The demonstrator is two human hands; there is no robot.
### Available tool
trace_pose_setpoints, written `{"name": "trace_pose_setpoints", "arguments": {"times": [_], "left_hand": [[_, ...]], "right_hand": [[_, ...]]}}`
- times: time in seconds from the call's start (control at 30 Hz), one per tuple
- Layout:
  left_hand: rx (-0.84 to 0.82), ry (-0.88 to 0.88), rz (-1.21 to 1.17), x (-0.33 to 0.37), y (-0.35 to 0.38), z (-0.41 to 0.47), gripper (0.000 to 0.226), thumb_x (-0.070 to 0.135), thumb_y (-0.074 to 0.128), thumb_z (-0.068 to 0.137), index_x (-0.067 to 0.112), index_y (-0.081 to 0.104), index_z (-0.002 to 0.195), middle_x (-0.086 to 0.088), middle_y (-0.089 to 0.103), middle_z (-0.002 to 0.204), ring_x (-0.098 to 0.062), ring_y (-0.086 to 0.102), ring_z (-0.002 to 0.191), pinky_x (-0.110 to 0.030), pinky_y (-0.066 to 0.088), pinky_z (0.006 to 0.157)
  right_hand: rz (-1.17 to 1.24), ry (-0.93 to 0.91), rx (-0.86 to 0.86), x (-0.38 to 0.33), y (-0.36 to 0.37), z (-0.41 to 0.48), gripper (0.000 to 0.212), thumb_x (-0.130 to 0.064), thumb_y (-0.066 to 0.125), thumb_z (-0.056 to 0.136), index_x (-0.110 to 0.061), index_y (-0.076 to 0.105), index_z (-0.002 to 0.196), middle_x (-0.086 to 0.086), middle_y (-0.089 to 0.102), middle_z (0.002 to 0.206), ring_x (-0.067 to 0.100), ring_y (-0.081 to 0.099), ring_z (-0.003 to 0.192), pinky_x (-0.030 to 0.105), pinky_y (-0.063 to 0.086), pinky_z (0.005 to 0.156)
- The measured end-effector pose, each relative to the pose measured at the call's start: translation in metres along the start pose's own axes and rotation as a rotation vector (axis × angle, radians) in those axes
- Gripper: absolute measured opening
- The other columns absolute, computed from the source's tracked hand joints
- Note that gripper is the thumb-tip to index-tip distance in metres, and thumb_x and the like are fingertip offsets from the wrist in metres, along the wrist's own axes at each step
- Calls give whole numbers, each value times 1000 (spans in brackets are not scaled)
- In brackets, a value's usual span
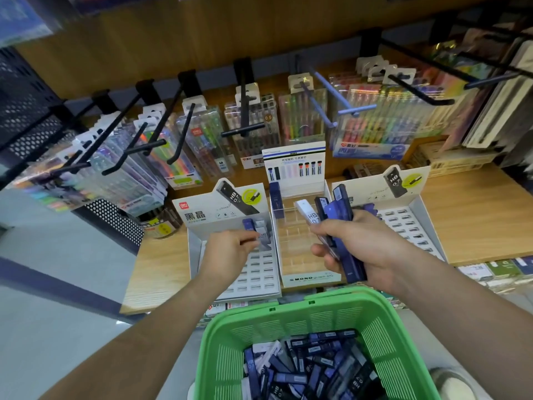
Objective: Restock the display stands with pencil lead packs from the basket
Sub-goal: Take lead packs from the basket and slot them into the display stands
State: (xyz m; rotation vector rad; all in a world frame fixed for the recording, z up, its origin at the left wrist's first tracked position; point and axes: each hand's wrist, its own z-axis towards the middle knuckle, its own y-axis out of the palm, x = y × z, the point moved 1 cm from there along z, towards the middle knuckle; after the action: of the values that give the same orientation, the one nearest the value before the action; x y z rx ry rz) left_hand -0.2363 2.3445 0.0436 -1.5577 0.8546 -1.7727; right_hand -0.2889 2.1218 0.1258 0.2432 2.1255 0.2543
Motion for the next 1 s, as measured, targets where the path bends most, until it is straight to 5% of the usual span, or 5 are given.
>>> {"name": "trace_pose_setpoints", "arguments": {"times": [0.17, 0.47, 0.7, 0.8, 1.0], "left_hand": [[-23, 63, 117, 1, 6, 10, 24, 13, 58, 95, 14, 69, 116, -3, 73, 105, -19, 66, 96, -11, 41, 79], [-21, 127, 294, 12, 6, 18, 15, 9, 65, 88, 14, 77, 93, -4, 66, 94, -23, 56, 92, -24, 39, 76], [-451, -382, -892, 73, -38, 17, 29, 30, 60, 92, 5, 70, 102, -14, 72, 84, -15, 65, 61, -24, 55, 57], [-566, -265, -879, 90, -52, 10, 30, 29, 71, 75, 9, 73, 98, -13, 72, 82, -15, 67, 63, -22, 57, 58], [-269, -299, -764, 74, -63, 11, 11, -1, 73, 75, 7, 70, 83, -14, 73, 75, -15, 69, 61, -17, 55, 54]], "right_hand": [[31, -6, -18, -2, 0, -2, 7, -7, 68, 90, -8, 64, 96, 4, 71, 63, 20, 70, 60, 20, 47, 39], [67, -33, 16, -2, 0, 0, 7, -1, 66, 89, -5, 65, 95, 5, 72, 65, 16, 69, 60, 18, 48, 41], [36, -45, 14, -1, 3, -2, 12, 0, 69, 87, -8, 65, 94, 7, 74, 73, 19, 71, 64, 19, 47, 40], [-7, -66, 13, 0, 5, -3, 11, -2, 71, 87, -11, 66, 93, 3, 73, 69, 19, 72, 65, 19, 44, 39], [-187, -93, 137, -1, 3, -2, 7, -8, 64, 93, -8, 61, 99, 10, 72, 79, 20, 68, 49, 16, 36, 33]]}}
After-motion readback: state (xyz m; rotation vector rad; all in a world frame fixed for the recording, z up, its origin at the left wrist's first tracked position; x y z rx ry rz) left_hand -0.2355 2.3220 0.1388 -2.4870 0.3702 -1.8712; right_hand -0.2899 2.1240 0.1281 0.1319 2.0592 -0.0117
